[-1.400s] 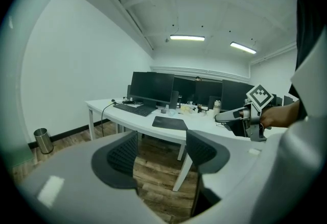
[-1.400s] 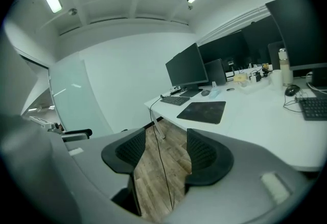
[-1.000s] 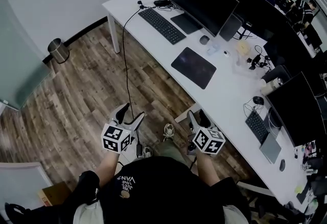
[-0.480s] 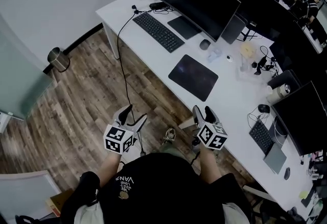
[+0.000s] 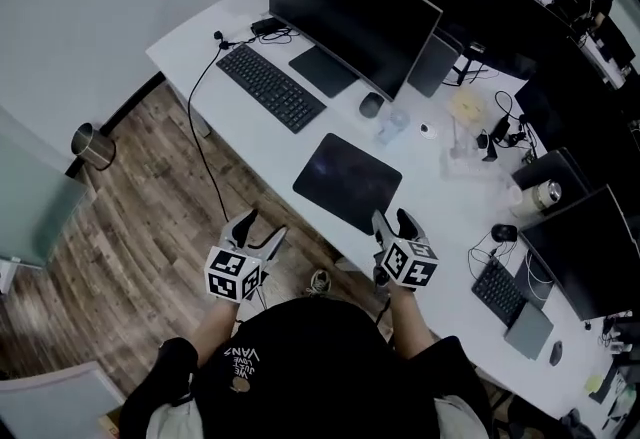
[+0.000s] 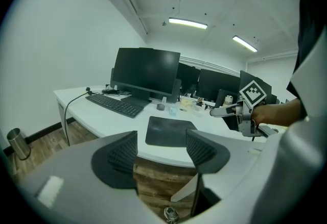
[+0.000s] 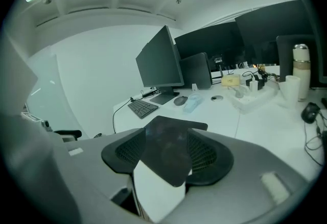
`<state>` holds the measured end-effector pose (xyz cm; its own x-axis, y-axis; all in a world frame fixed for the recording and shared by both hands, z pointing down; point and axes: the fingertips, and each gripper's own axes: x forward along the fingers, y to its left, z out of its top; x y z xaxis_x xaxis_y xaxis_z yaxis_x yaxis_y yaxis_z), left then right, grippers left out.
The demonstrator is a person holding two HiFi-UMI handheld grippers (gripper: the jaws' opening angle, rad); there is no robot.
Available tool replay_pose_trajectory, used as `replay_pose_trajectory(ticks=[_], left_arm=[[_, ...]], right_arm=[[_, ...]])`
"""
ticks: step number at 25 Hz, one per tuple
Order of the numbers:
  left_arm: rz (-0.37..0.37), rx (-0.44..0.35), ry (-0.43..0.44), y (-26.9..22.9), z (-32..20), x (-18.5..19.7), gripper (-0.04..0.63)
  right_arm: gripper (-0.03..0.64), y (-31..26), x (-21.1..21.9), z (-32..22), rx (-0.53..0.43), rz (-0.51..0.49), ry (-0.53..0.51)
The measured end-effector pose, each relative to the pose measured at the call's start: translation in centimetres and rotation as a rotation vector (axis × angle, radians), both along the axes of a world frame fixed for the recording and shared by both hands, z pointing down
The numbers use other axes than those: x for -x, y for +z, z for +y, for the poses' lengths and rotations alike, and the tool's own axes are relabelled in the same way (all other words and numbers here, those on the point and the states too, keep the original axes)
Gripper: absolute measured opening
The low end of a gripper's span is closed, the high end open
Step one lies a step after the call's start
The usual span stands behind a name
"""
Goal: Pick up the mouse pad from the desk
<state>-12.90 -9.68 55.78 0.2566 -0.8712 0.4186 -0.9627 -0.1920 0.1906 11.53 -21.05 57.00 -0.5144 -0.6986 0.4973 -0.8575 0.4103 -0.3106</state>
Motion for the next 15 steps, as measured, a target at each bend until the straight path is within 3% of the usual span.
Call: replay_pose_trajectory(ticks=[10,15], left_arm=[[0.000,0.069,-0.038,3.4,-6.1,-1.1,0.273],[-0.009,0.108,-0.066,4.7,-6.8,-0.8,0.273]], right_arm=[[0.242,4.0,-1.9,-8.9,0.045,0.064,-0.021],[0.242,6.9,-2.2,-12.1,0.070,0.163,-0.040]])
